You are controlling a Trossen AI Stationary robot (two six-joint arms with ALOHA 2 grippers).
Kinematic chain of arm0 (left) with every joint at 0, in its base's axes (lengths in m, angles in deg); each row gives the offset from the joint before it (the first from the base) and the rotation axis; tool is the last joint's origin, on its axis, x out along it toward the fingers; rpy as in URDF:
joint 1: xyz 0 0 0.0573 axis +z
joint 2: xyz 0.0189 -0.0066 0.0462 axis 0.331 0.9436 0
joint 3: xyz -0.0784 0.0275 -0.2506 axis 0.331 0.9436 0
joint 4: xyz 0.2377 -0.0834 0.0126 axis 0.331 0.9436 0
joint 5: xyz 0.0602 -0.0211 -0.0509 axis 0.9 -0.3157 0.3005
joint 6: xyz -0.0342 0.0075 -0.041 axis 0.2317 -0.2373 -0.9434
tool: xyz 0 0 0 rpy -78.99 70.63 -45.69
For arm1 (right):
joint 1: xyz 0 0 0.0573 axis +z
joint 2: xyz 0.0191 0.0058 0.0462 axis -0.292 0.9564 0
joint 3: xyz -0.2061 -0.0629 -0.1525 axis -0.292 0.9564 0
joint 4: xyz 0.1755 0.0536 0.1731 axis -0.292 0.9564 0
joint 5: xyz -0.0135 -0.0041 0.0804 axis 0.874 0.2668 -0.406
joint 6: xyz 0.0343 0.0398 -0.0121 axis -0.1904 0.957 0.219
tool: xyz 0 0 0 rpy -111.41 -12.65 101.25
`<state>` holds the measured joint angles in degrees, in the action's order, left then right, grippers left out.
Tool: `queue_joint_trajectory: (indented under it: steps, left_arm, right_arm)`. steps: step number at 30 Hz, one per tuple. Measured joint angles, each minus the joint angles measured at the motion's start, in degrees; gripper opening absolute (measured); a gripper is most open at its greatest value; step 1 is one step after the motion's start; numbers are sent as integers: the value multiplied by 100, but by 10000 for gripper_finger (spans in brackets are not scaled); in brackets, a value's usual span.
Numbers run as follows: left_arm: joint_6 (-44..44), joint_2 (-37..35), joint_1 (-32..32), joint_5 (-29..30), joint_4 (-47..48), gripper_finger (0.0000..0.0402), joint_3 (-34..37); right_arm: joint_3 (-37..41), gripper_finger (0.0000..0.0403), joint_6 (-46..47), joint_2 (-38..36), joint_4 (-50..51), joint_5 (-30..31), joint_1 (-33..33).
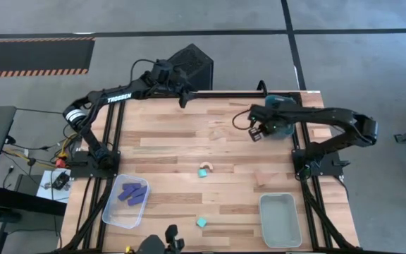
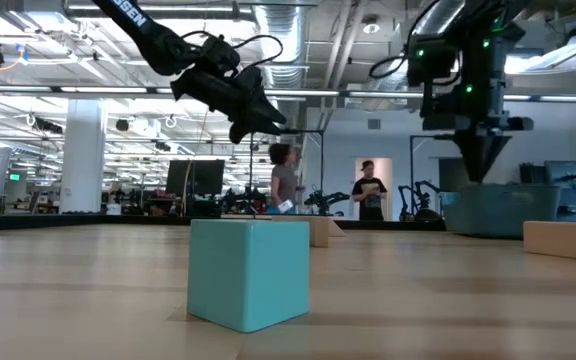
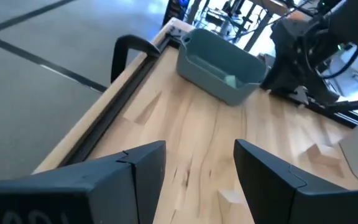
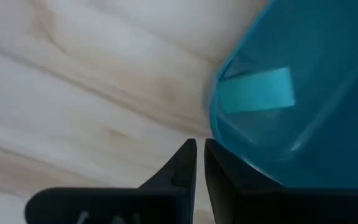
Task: Sort & place blocks by color
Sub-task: Put the bottom blue block into the blue bin
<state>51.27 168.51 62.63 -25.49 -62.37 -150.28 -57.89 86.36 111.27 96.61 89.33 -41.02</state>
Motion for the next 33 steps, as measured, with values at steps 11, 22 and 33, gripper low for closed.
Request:
queue_joint_trajectory:
  steps: [11, 22, 33]
  left_arm:
    - [-311, -503, -687, 574, -27, 179, 0]
    - [-954, -510, -2333, 1682, -120, 179, 0]
    - [-1953, -510, -3751, 3004, 2280, 179, -2]
  right_arm:
    - [2, 54, -417, -1720, 56, -152, 113]
    - [-2, 54, 368, -2980, -87, -282, 1658]
    - [1086, 54, 82, -3077, -1818, -523, 3022]
